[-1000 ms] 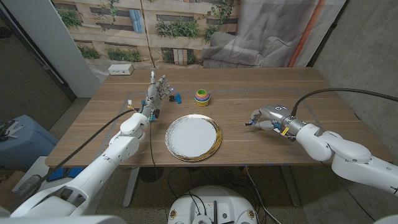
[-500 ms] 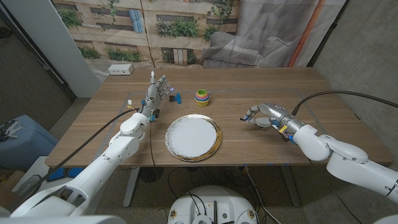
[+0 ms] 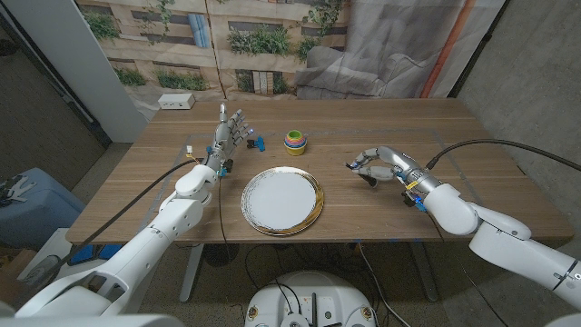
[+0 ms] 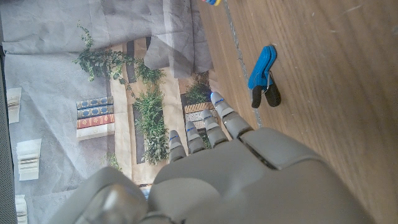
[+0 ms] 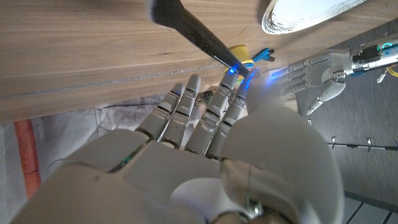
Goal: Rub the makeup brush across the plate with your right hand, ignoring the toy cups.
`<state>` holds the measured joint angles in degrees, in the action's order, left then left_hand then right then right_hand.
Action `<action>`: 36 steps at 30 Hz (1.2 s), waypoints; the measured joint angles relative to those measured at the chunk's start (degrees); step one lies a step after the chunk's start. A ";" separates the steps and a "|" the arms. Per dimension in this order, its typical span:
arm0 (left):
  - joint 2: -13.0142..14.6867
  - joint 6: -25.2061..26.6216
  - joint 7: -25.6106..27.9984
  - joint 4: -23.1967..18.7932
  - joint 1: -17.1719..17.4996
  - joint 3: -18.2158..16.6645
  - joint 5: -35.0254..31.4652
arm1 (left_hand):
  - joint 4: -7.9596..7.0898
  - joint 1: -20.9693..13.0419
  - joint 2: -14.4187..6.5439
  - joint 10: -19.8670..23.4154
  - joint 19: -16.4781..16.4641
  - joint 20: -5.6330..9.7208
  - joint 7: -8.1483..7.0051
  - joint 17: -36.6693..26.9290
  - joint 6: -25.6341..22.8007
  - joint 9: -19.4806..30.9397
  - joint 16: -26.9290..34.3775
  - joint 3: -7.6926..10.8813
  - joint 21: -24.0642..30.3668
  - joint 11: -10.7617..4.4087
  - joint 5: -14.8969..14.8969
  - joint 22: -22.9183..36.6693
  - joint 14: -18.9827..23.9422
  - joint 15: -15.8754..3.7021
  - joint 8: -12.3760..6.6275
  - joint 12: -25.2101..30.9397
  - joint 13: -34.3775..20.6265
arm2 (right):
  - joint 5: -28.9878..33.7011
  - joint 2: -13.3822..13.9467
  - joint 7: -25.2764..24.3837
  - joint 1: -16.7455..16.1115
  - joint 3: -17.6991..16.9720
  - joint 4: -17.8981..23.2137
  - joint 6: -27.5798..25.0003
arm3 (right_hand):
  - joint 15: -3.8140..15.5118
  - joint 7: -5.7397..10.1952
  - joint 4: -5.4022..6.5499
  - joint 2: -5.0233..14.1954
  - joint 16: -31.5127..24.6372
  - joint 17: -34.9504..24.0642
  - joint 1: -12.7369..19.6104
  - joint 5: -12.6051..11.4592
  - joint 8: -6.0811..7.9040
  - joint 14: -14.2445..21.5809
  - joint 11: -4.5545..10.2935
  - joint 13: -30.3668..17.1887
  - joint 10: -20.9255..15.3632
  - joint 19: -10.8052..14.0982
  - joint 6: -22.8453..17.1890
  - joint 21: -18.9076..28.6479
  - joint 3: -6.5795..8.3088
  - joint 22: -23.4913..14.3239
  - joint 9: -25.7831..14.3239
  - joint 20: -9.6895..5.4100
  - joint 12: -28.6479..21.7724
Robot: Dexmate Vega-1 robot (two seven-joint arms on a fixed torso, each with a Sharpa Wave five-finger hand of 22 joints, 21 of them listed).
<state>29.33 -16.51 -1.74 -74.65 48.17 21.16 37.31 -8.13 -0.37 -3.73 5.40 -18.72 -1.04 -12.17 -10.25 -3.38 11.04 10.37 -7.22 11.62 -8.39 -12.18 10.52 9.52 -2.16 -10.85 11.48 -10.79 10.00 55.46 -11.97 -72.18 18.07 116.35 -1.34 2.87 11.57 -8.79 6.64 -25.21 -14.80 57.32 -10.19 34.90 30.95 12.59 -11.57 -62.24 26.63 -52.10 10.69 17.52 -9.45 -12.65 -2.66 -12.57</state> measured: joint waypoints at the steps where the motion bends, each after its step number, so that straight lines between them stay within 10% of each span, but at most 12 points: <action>1: 0.00 0.00 -0.01 0.00 0.00 0.00 0.00 | 0.00 0.00 0.00 0.00 0.00 0.00 0.00 0.00 0.00 0.00 0.00 0.00 0.00 0.00 0.00 0.00 0.00 0.00 0.00 0.00 0.00 | -1.53 -0.27 -0.05 0.04 0.00 -0.13 0.65 | 0.00 0.00 0.00 0.00 0.00 0.00 0.00 0.00 0.00 0.00 0.00 -0.01 0.00 0.00 0.00 0.00 0.00 0.00 0.19 0.00 0.00; 36: -0.03 0.01 0.02 -0.05 0.03 0.00 0.00 | 0.00 0.00 0.00 0.00 0.00 0.00 0.00 0.00 0.00 0.00 0.00 0.00 0.00 0.00 0.00 0.00 0.00 0.00 0.00 0.00 0.00 | -13.42 -11.85 -2.39 3.36 5.09 -4.52 7.10 | 0.01 -0.31 -0.24 0.31 -0.01 0.01 0.31 -0.21 -0.75 -0.44 0.00 0.00 0.01 -0.73 -0.31 0.00 -0.23 0.00 1.09 0.11 0.43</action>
<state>29.30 -16.49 -1.72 -74.70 48.21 21.16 37.31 -8.13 -0.38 -3.73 5.40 -18.72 -1.03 -12.17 -10.25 -3.38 11.04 10.37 -7.22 11.62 -8.39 -12.18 10.52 9.52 -2.16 -10.86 11.48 -10.79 -3.41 43.61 -14.36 -68.82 23.15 111.83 5.75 2.87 11.26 -9.02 6.94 -25.22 -14.79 57.63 -10.40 34.15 30.51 12.59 -11.57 -62.23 25.91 -52.42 10.69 17.29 -9.45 -11.56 -2.55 -12.14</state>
